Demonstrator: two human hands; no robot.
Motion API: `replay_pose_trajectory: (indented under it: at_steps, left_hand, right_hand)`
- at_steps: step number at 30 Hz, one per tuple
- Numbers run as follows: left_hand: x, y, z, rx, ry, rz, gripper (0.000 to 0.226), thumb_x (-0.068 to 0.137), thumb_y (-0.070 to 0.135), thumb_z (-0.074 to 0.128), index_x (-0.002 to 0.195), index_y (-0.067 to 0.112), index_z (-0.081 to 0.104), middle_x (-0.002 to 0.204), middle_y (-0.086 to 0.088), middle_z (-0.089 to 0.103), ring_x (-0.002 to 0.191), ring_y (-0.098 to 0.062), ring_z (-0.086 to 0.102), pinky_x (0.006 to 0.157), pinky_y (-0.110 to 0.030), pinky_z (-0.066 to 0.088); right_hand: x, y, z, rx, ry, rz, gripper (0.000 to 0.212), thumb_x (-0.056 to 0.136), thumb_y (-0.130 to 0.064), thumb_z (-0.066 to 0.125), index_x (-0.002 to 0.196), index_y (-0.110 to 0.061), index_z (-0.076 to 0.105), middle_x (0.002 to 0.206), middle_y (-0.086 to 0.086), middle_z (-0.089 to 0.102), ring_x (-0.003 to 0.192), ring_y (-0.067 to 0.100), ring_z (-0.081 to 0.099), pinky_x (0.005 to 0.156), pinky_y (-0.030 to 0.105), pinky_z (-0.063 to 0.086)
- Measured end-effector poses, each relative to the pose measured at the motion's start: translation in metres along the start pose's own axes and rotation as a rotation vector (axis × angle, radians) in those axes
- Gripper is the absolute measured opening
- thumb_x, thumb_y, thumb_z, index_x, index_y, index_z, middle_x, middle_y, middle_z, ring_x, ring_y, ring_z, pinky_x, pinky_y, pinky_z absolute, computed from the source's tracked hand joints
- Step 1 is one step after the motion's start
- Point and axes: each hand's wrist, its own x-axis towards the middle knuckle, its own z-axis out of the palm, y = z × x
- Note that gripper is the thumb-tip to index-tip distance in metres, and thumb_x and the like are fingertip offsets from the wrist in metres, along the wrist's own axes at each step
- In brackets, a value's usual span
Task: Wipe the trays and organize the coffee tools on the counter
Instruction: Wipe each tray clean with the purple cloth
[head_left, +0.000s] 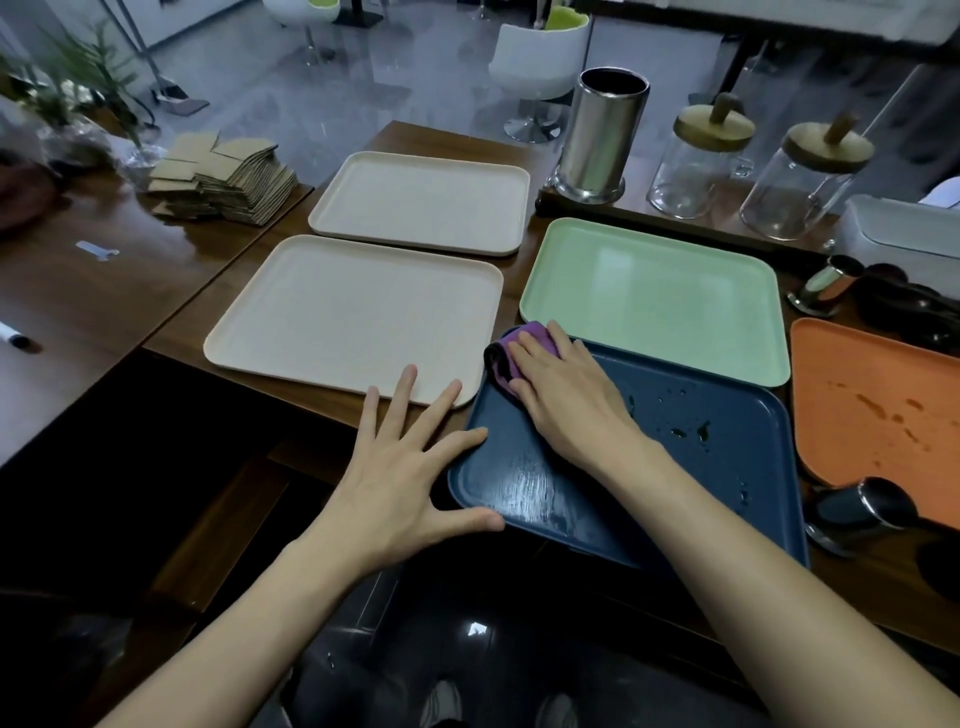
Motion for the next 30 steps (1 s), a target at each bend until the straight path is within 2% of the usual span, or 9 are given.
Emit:
replay_pose_trajectory:
  at_steps: [9,13,19,24,28,30]
  left_hand:
    - [-0.003,0.006,0.004,0.018,0.036,-0.034,0.098,0.072,0.101,0.029,0.148,0.042,0.047,0.169,0.000,0.012,0.155,-0.031,-0.020,0.121,-0.064,-0.007]
    - [-0.002,0.006,0.001,0.023,-0.009,-0.057,0.103,0.068,0.104,0.021,0.151,0.045,0.040,0.170,0.004,0.001,0.152,-0.029,-0.030,0.121,-0.061,-0.013]
    - [-0.003,0.007,-0.002,0.007,-0.032,-0.069,0.105,0.067,0.105,0.020,0.151,0.046,0.039,0.170,0.007,-0.003,0.151,-0.027,-0.031,0.121,-0.063,-0.011]
    - [-0.002,0.009,-0.010,0.006,-0.112,-0.087,0.112,0.059,0.108,0.013,0.154,0.050,0.029,0.167,0.011,-0.018,0.145,-0.023,-0.042,0.120,-0.061,-0.017]
    - [0.000,0.009,-0.008,-0.025,-0.105,-0.104,0.111,0.058,0.108,0.017,0.153,0.052,0.028,0.166,0.008,-0.025,0.145,-0.023,-0.042,0.120,-0.061,-0.016]
    - [-0.002,0.009,-0.003,-0.026,-0.086,-0.121,0.111,0.059,0.108,0.018,0.155,0.052,0.021,0.165,0.006,-0.029,0.146,-0.023,-0.040,0.121,-0.061,-0.012]
  right_hand:
    - [-0.036,0.031,-0.004,0.087,0.041,0.142,0.048,0.108,-0.032,0.034,0.154,-0.020,0.035,0.163,-0.003,0.031,0.154,0.024,0.009,0.124,0.042,0.010]
    - [-0.073,0.062,-0.007,0.115,0.059,0.261,0.051,0.108,-0.032,0.033,0.157,-0.020,0.031,0.165,-0.002,0.025,0.155,0.021,0.005,0.126,0.040,0.006]
    - [-0.088,0.076,-0.006,0.129,0.064,0.316,0.053,0.108,-0.031,0.035,0.159,-0.019,0.028,0.166,-0.001,0.022,0.156,0.021,0.002,0.125,0.038,0.008]
    - [-0.074,0.045,-0.003,0.134,0.075,0.236,0.052,0.107,-0.029,0.039,0.157,-0.015,0.032,0.165,0.002,0.025,0.155,0.025,0.007,0.125,0.040,0.012]
    - [-0.044,0.003,0.003,0.147,0.041,0.071,0.053,0.107,-0.032,0.039,0.157,-0.017,0.030,0.166,0.000,0.023,0.155,0.025,0.006,0.126,0.041,0.011]
    - [-0.037,-0.010,0.005,0.134,0.017,0.020,0.053,0.107,-0.033,0.037,0.158,-0.018,0.028,0.167,-0.001,0.020,0.155,0.025,0.005,0.126,0.040,0.009]
